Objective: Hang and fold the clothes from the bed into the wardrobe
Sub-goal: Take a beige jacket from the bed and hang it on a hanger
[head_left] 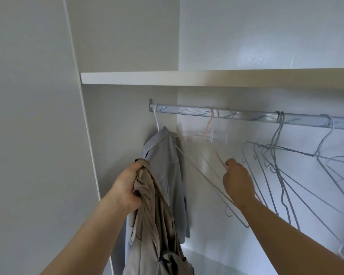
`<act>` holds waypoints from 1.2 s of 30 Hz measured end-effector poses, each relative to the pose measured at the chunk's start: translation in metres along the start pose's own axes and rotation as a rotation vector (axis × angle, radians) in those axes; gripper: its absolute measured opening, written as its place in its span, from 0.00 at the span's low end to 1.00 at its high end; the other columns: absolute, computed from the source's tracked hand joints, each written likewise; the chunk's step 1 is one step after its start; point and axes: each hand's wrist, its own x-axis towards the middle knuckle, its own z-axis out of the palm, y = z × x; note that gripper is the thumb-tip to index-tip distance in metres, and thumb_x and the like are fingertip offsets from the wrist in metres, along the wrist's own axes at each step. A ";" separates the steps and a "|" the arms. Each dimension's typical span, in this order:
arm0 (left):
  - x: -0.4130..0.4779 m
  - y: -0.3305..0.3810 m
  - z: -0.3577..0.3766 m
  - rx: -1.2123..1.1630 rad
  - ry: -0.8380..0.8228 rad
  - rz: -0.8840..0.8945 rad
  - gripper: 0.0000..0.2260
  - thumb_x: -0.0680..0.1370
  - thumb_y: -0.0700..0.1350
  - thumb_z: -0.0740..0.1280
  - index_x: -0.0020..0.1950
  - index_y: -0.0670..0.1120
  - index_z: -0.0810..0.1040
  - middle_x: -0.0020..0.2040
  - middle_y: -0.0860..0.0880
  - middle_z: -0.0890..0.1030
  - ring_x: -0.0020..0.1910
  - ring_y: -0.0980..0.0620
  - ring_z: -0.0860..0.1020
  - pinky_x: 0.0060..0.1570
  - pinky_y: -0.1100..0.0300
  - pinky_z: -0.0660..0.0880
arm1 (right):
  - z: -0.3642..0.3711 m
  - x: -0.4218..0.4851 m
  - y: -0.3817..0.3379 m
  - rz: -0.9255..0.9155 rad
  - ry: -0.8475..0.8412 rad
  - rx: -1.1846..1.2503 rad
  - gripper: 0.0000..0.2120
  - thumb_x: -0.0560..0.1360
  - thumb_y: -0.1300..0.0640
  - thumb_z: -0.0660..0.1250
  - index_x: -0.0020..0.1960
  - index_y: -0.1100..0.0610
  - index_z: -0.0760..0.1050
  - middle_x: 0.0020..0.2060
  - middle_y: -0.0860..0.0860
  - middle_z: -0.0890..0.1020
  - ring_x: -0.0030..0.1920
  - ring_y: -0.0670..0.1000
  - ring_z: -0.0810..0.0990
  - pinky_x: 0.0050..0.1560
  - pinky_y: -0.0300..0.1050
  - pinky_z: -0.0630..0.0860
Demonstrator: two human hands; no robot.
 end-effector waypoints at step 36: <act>-0.011 0.003 -0.015 -0.048 0.015 -0.056 0.14 0.78 0.48 0.62 0.39 0.39 0.76 0.37 0.46 0.76 0.36 0.49 0.75 0.27 0.52 0.78 | -0.010 0.012 -0.049 -0.018 -0.031 0.097 0.18 0.80 0.55 0.57 0.31 0.57 0.64 0.28 0.50 0.70 0.28 0.49 0.68 0.28 0.38 0.60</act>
